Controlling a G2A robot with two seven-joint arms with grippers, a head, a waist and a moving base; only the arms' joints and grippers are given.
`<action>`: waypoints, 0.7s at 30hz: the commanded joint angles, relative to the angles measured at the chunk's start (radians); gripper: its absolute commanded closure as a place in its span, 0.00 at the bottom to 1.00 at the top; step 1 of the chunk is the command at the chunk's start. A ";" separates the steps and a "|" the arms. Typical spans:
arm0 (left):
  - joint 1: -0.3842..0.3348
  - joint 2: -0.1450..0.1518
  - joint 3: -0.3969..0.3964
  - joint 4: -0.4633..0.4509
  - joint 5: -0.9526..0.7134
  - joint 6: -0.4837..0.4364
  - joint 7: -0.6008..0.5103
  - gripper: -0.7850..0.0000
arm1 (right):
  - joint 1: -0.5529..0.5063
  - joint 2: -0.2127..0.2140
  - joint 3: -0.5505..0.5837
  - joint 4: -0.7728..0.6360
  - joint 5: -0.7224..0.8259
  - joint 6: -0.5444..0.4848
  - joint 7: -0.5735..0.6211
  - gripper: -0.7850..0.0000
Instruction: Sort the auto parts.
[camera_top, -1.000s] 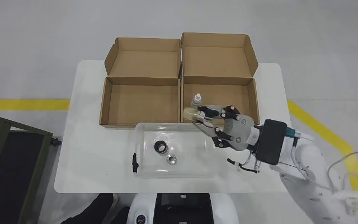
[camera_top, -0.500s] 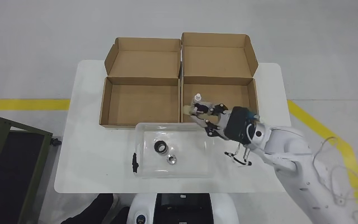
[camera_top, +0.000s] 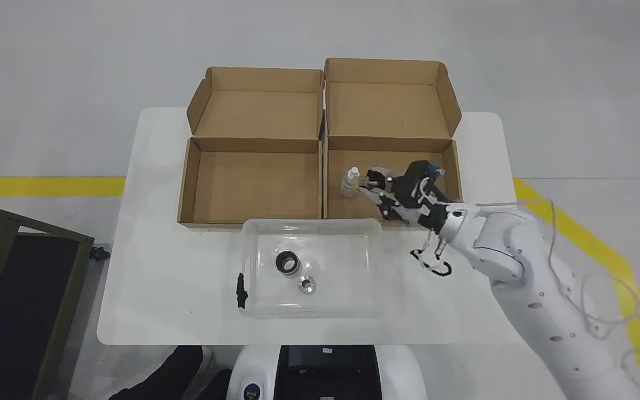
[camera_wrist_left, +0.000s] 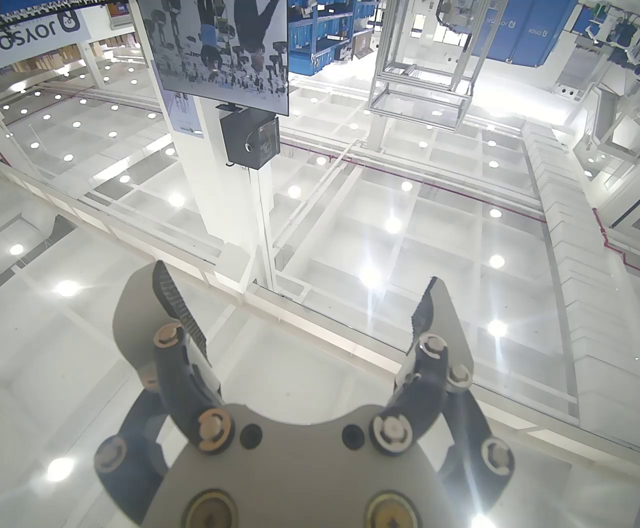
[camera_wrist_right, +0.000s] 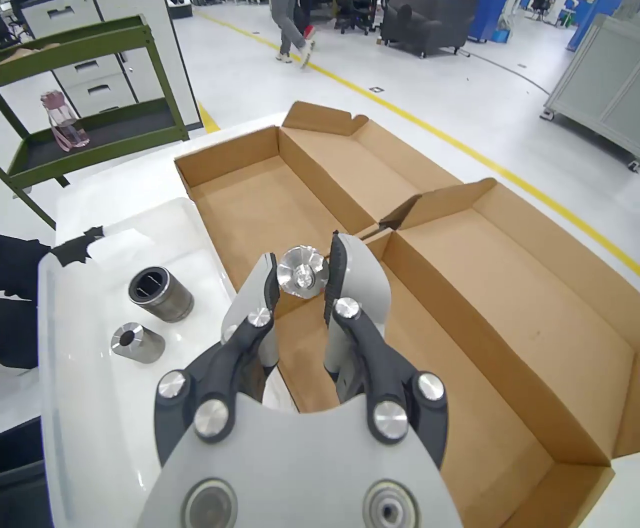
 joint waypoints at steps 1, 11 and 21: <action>0.000 0.000 0.000 0.000 0.000 0.000 0.000 0.00 | 0.009 0.000 0.000 0.020 -0.003 0.003 0.033 1.00; 0.000 0.000 0.000 0.000 0.000 0.000 0.000 0.00 | 0.051 -0.005 -0.010 0.095 -0.023 0.022 0.141 1.00; 0.000 0.000 0.000 0.000 0.000 0.000 0.000 0.00 | 0.115 -0.021 -0.069 0.175 -0.058 0.052 0.232 1.00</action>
